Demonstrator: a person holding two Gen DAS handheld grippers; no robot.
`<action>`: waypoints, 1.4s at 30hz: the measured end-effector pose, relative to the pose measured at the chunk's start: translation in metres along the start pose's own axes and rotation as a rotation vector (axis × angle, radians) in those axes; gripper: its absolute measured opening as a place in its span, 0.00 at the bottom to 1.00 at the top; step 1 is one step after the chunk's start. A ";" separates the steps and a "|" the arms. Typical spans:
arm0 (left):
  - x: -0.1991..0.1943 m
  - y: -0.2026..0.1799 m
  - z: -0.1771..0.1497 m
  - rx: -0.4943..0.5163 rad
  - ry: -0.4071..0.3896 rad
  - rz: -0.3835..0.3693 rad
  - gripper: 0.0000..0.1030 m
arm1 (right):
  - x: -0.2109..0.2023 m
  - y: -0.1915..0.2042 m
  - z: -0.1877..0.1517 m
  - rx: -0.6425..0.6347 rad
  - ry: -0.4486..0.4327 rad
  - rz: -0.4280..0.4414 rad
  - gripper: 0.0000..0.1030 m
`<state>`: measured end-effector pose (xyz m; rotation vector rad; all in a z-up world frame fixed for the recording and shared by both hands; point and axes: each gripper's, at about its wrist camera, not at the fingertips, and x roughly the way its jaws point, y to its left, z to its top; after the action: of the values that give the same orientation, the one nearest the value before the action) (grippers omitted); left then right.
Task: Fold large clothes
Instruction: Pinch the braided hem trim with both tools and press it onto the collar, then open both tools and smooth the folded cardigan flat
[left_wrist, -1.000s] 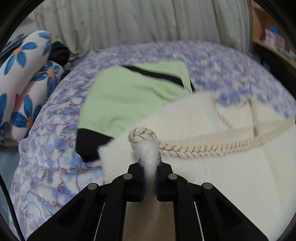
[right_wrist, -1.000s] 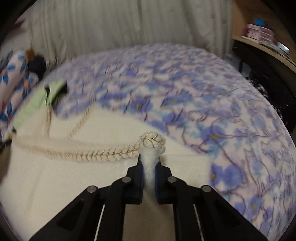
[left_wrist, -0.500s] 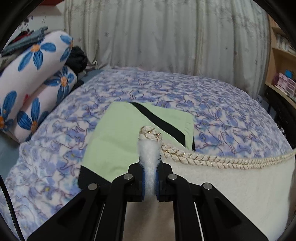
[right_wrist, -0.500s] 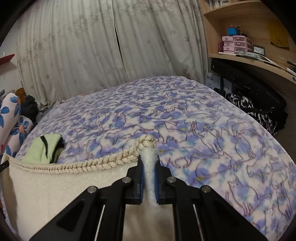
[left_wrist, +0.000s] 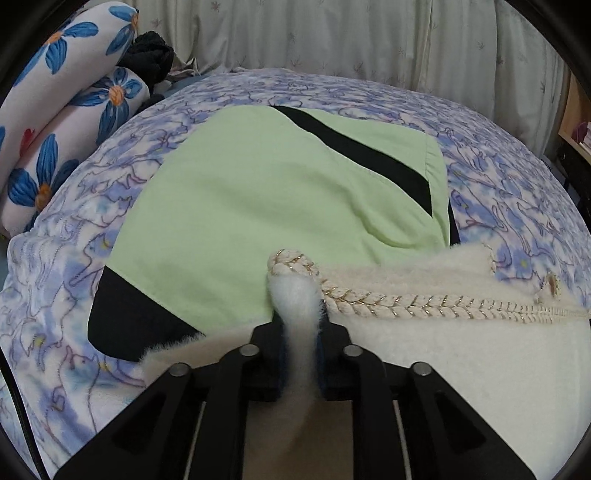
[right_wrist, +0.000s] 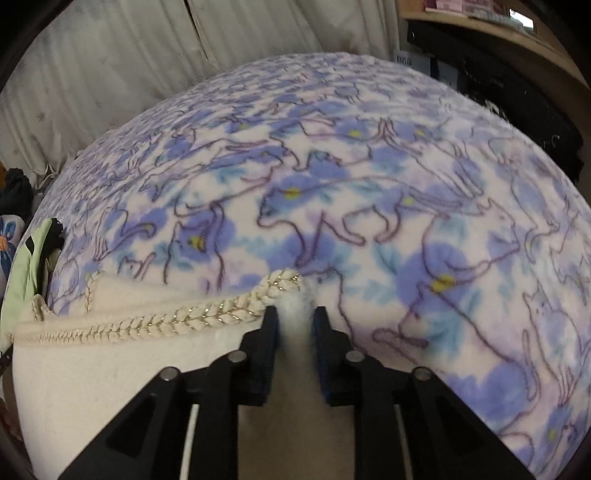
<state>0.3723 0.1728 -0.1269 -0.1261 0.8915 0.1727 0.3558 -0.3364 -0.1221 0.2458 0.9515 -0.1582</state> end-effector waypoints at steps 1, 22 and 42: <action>-0.001 0.002 0.000 -0.007 0.000 0.010 0.25 | -0.002 -0.002 0.001 0.011 0.004 0.004 0.29; -0.055 -0.098 -0.042 0.087 0.075 -0.174 0.47 | -0.038 0.148 -0.049 -0.217 0.007 0.219 0.30; -0.053 -0.007 -0.039 0.024 0.072 -0.084 0.51 | -0.053 0.000 -0.039 0.057 -0.010 0.092 0.13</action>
<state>0.3109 0.1532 -0.1095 -0.1477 0.9577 0.0796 0.2945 -0.3246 -0.1005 0.3410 0.9249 -0.1018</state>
